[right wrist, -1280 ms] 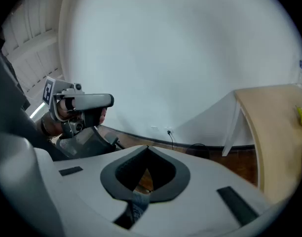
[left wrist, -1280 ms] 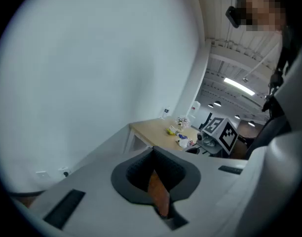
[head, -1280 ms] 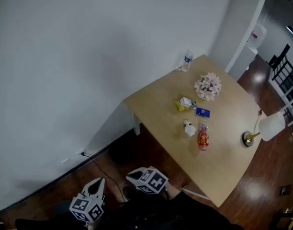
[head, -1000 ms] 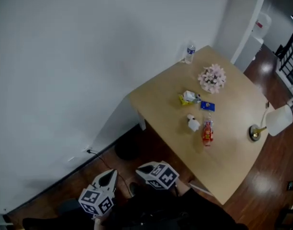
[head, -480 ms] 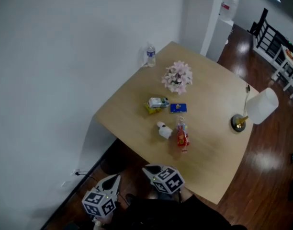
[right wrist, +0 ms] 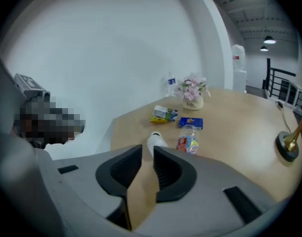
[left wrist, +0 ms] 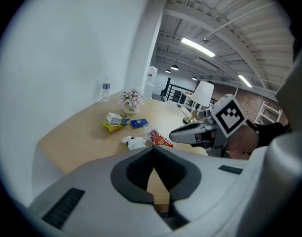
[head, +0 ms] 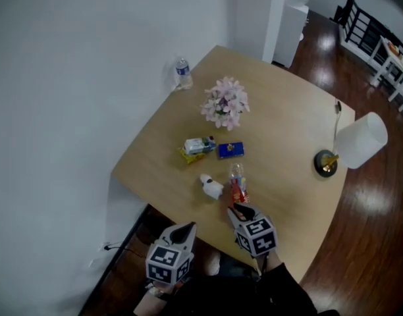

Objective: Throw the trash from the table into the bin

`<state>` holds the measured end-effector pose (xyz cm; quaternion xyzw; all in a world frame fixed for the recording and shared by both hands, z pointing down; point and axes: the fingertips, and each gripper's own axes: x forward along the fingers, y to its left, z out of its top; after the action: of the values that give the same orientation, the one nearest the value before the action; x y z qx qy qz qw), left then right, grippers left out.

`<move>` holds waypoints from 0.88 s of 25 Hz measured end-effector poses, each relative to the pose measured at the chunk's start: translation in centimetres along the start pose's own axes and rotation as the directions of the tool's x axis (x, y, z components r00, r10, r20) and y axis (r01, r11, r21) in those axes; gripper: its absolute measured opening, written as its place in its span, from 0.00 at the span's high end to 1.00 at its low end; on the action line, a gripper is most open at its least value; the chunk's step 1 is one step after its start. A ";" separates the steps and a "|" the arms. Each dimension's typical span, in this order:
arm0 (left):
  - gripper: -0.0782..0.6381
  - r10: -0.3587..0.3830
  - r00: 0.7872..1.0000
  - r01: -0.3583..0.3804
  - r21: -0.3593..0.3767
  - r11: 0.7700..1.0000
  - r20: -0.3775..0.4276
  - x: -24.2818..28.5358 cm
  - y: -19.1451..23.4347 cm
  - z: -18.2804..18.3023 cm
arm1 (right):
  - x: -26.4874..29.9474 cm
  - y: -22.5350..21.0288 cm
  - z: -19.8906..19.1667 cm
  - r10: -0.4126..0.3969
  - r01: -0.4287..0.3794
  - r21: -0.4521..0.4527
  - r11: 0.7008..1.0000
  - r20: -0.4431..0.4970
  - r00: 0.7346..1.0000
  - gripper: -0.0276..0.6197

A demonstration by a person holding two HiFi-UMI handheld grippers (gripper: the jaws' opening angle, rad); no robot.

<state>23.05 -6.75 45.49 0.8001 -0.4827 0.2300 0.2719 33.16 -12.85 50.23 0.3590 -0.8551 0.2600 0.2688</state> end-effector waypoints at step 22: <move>0.88 0.057 0.993 -0.064 -0.061 0.996 -0.100 2.2 1.2 -1.3 | 7.7 -9.0 -5.4 -0.166 0.201 0.143 0.969 -0.223 0.961 0.42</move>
<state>22.77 -7.79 48.08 0.7637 -0.4999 0.2618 0.3136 36.81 -18.52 61.35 0.4286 -0.7606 0.3399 0.3496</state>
